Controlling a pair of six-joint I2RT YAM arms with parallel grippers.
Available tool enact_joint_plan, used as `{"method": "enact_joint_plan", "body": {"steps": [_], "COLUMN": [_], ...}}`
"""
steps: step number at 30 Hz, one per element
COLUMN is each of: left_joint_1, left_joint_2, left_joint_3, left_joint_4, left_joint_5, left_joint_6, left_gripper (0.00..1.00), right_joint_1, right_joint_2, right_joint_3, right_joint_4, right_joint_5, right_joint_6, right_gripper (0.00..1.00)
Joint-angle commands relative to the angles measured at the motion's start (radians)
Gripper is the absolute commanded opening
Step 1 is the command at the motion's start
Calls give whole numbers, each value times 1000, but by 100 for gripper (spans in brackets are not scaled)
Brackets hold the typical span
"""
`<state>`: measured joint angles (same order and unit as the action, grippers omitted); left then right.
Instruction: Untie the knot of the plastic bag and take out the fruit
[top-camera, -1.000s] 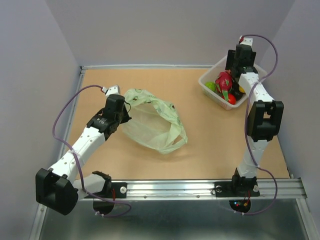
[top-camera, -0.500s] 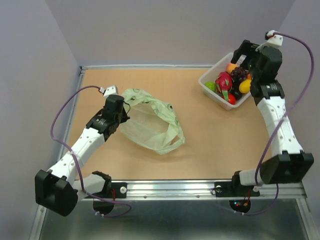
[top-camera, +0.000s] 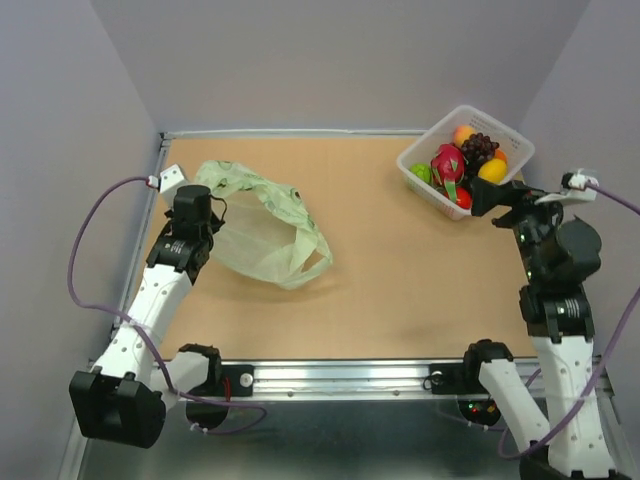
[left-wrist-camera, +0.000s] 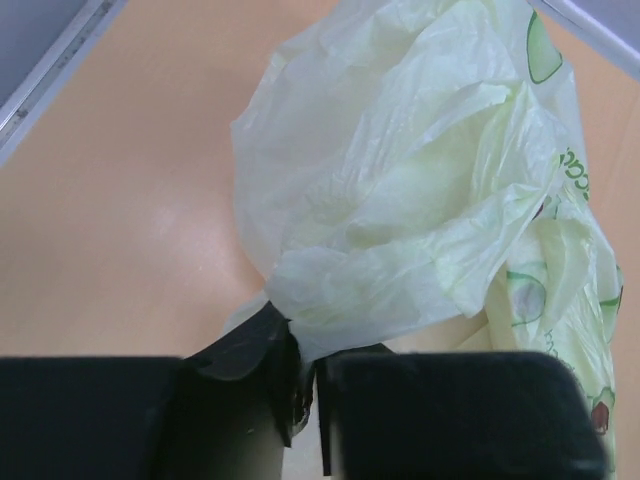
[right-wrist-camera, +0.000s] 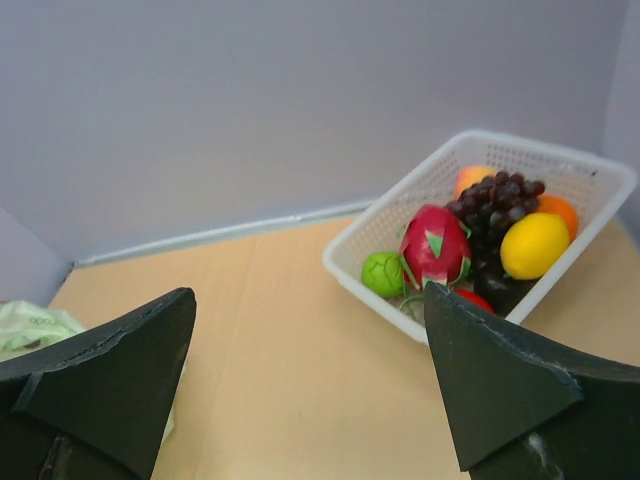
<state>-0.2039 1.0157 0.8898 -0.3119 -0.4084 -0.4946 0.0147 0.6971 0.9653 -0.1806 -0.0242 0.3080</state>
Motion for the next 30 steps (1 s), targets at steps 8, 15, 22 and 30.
{"method": "enact_joint_plan", "body": {"steps": [8,15,22,30], "left_joint_1": [24,24,23,23], "left_joint_2": [-228,-459,-676,-867], "left_joint_3": [-35,102,293,347], "left_joint_4": [-61,-306,-519,-700], "left_joint_5": [56,106,97,75], "left_joint_6": [-26,-7,34,44], "left_gripper": [94,99,99,99], "right_joint_1": [14,14,14,16], "right_joint_2": [-390,-459,-469,-542], "right_joint_3": [-86,11,130,144], "right_joint_4": [-120,-305,-503,-667], "right_joint_5": [156,115,119,159], "right_joint_6": [-95,-113,-133,-132], "right_gripper": [100,100,100,100]}}
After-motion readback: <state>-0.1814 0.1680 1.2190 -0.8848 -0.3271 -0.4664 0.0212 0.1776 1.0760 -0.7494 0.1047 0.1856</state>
